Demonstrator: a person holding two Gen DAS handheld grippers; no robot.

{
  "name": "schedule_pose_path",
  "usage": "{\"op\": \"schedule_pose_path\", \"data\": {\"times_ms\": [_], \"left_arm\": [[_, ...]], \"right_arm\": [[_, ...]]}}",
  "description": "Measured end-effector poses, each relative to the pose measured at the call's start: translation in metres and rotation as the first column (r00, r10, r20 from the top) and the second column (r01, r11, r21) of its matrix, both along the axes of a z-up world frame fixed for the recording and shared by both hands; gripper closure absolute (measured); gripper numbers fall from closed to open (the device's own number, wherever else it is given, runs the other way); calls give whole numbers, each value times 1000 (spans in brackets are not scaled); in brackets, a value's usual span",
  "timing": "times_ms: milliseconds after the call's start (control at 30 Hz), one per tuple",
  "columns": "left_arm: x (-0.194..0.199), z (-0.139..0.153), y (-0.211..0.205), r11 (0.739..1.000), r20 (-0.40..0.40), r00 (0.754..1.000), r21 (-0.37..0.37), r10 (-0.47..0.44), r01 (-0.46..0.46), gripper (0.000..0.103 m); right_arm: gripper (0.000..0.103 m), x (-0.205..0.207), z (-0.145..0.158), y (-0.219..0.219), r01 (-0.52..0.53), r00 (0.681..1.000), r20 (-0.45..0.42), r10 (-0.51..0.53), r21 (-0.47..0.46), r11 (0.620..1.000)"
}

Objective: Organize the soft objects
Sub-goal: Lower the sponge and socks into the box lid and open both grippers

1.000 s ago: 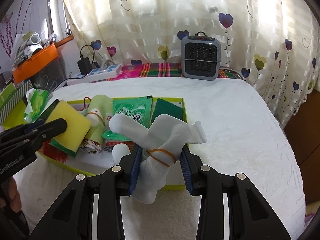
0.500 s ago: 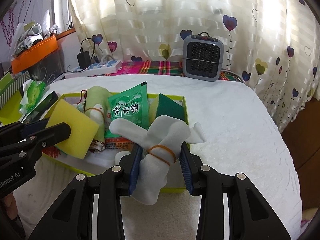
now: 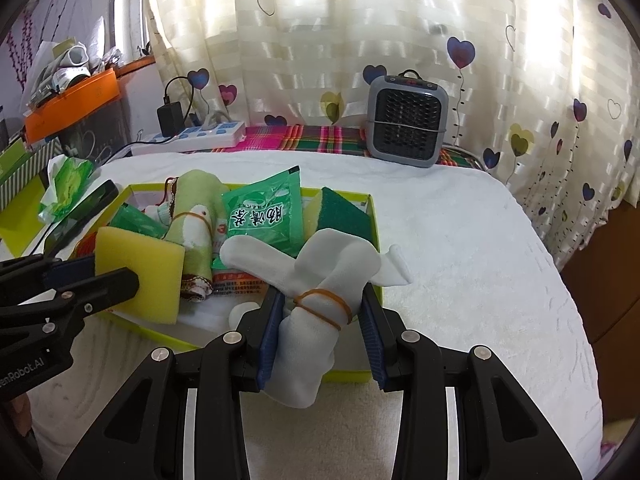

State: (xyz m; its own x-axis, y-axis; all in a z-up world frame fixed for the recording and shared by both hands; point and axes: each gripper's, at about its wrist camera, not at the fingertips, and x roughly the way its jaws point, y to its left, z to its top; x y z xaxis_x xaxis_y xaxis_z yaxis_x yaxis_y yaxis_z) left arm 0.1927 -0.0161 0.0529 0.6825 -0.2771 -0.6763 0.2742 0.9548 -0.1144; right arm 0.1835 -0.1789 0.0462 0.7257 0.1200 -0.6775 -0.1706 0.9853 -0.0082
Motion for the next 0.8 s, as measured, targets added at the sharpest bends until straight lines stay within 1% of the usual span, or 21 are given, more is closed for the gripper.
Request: {"op": "schedule_pose_path", "data": {"times_ms": [100, 167, 267, 300, 367, 433, 633, 733, 800], "left_arm": [[0, -1, 2, 1000, -9, 1000, -2, 7, -7, 70], [0, -1, 4, 1000, -13, 1000, -6, 12, -12, 67], [-1, -2, 5, 1000, -17, 1000, -9, 9, -9, 66], [-2, -3, 5, 1000, -18, 1000, -9, 8, -8, 64], [-2, -3, 5, 1000, -22, 1000, -4, 14, -14, 59], [-1, -4, 7, 1000, -25, 1000, -5, 19, -19, 59], [-2, -2, 9, 1000, -23, 1000, -14, 20, -21, 58], [-3, 0, 9, 1000, -17, 1000, -21, 22, -22, 58], [-5, 2, 10, 999, -9, 1000, -25, 26, -27, 58]], "right_arm": [[64, -1, 1, -2, -1, 1000, 3, 1, 13, 1000], [64, -2, 1, -3, -5, 1000, 2, 5, 23, 1000], [62, -3, 1, -2, -23, 1000, -1, 23, 36, 999], [61, -4, 1, -2, -30, 1000, -5, 30, 40, 999], [57, -4, -1, 0, -42, 999, -17, 43, 42, 998], [48, -5, -2, 1, -43, 999, -18, 43, 38, 998], [47, -8, 1, 1, -48, 999, -7, 48, 51, 998], [47, -10, 3, -1, -50, 999, -3, 50, 74, 996], [47, -13, 7, -4, -41, 999, 14, 40, 96, 995]]}}
